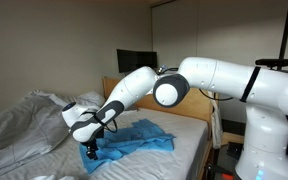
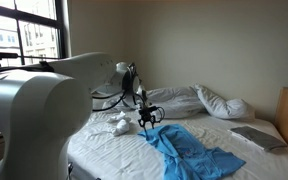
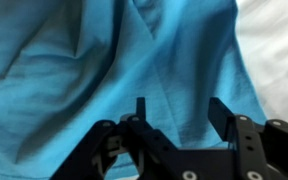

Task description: Fold the blue t-shirt from right to left

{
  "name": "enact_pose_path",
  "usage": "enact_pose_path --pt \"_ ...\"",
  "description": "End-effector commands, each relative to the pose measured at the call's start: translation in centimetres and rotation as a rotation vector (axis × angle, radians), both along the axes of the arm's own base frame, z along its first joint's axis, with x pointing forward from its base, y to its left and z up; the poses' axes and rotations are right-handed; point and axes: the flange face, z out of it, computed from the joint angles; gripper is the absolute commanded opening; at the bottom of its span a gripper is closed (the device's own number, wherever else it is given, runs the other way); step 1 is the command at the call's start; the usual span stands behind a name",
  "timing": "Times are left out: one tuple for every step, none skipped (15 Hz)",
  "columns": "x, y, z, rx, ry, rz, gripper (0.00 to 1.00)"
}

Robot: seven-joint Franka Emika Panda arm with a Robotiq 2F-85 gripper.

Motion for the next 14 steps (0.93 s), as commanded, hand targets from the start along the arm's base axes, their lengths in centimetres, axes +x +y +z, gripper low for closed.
enact_pose_path --pt "-1.9 1.6 -3.1 -0.09 -0.115 0.048 0.97" --pt "-2.4 2.2 -3.5 -0.11 -0.132 0.054 0.99" --pt "-2.9 2.6 -3.8 -0.129 -0.157 0.062 1.0" --pt "-3.3 3.2 -3.7 -0.148 -0.178 0.069 1.0" --pt "-3.6 3.6 -3.6 -0.164 -0.2 0.074 1.0" --pt "-4.0 4.1 -3.4 -0.174 -0.216 0.075 1.0" --pt "-4.5 4.6 -3.3 -0.185 -0.23 0.077 1.0" --pt "-5.0 5.2 -3.0 -0.188 -0.239 0.078 1.0" --pt "-5.5 5.9 -2.6 -0.191 -0.25 0.08 1.0" --pt "-6.0 6.5 -2.4 -0.191 -0.259 0.083 1.0" --pt "-6.5 7.2 -1.9 -0.193 -0.264 0.083 1.0" --pt "-7.2 7.8 -1.6 -0.194 -0.268 0.084 1.0" --pt "-7.8 8.3 -1.2 -0.195 -0.266 0.085 1.0" --pt "-8.4 8.8 -1.0 -0.196 -0.264 0.083 1.0"
